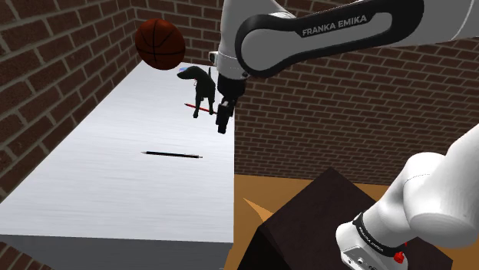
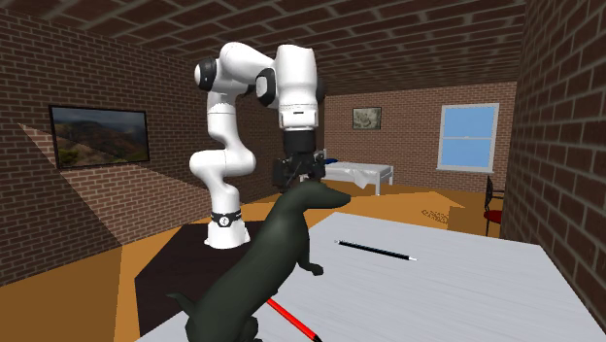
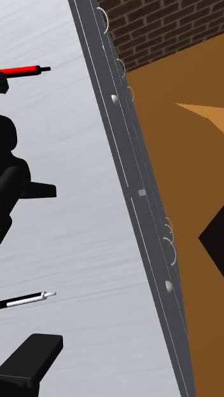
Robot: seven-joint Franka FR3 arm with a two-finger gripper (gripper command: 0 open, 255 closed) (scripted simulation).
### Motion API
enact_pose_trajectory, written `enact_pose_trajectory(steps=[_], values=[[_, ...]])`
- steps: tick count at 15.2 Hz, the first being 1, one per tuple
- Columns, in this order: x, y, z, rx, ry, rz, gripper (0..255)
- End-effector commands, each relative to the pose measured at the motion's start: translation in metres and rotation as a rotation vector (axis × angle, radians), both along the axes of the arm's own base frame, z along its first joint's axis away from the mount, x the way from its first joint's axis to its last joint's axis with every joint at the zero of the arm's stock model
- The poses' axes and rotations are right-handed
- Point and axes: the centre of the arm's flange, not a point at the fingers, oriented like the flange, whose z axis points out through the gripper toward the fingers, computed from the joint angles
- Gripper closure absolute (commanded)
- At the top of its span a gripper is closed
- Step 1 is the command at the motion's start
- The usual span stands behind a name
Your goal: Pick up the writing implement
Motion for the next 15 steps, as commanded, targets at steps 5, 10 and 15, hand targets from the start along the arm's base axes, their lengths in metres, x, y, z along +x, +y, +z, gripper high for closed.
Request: enact_pose_trajectory(steps=[5,10,15], values=[[0.011,0.068,-0.044,-0.017,0.036,0.138,0],[0.012,0.091,-0.071,-0.023,0.049,0.184,0],[0.012,0.091,-0.1,-0.023,0.049,0.184,0]])
